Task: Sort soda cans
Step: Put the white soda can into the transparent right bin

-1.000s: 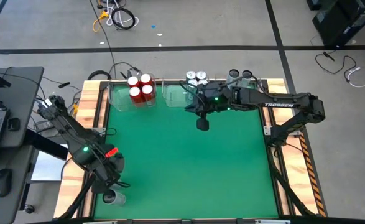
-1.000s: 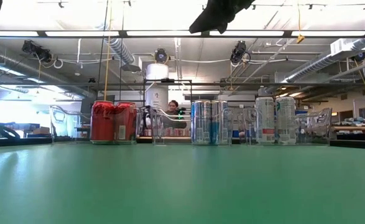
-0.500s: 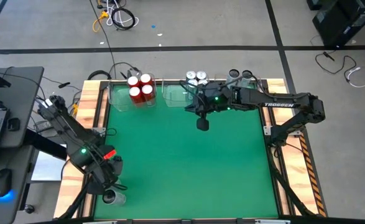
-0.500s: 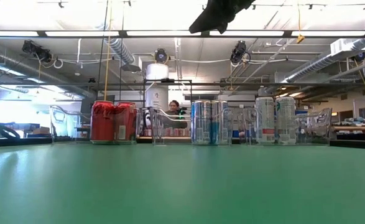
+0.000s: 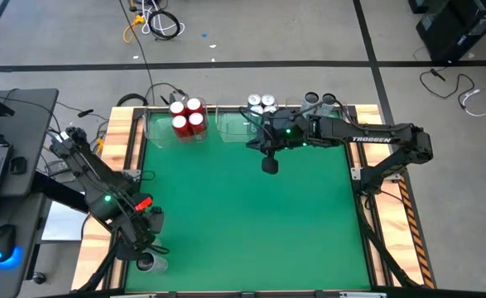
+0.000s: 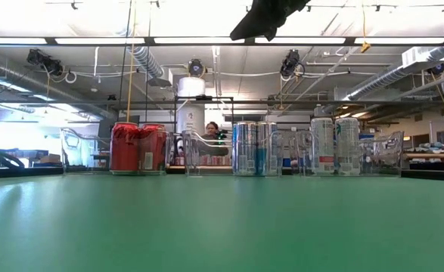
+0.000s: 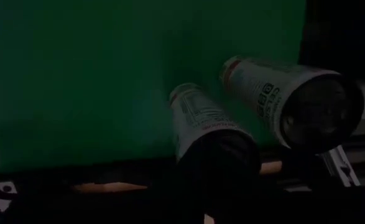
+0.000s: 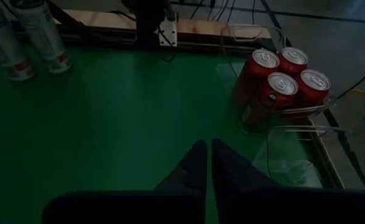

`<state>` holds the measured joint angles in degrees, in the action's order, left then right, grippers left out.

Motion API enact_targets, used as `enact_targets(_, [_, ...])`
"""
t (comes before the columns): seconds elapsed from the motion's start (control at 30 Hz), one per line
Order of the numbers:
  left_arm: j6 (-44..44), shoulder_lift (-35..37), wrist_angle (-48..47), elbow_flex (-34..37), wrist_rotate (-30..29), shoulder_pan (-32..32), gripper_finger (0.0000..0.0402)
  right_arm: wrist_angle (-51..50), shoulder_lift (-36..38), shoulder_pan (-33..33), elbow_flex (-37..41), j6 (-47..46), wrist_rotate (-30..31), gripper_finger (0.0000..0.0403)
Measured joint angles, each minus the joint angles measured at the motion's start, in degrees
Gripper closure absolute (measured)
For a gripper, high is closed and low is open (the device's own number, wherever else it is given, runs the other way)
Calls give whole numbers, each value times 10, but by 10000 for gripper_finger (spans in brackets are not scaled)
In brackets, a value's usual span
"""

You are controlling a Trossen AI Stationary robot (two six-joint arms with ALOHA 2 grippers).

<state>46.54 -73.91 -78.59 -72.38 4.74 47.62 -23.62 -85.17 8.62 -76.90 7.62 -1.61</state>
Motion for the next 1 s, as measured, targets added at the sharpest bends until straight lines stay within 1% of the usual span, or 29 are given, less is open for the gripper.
enact_targets(0.13, [7, 0, 0, 0, 4, 0, 375, 0, 0, 0, 0, 0, 0, 388])
enact_targets(0.2, [26, 0, -1, 5, 6, 0, 363, 0, 0, 0, 0, 0, 0, 387])
enact_targets(0.33, [50, 0, 4, 23, 30, 0, 335, 0, 0, 0, 0, 0, 0, 387])
enact_targets(0.5, [51, 0, 40, 39, 50, 0, 308, 0, 0, 0, 0, 0, 0, 384])
enact_targets(0.73, [47, 2, 31, 45, 41, 0, 300, 0, 0, 0, 0, 0, 0, 383])
enact_targets(0.83, [46, 2, 30, 45, 53, 0, 300, 0, 0, 0, 0, 0, 0, 384])
enact_targets(1.0, [46, 2, 31, 43, 55, 0, 300, 0, 0, 0, 0, 0, -1, 383])
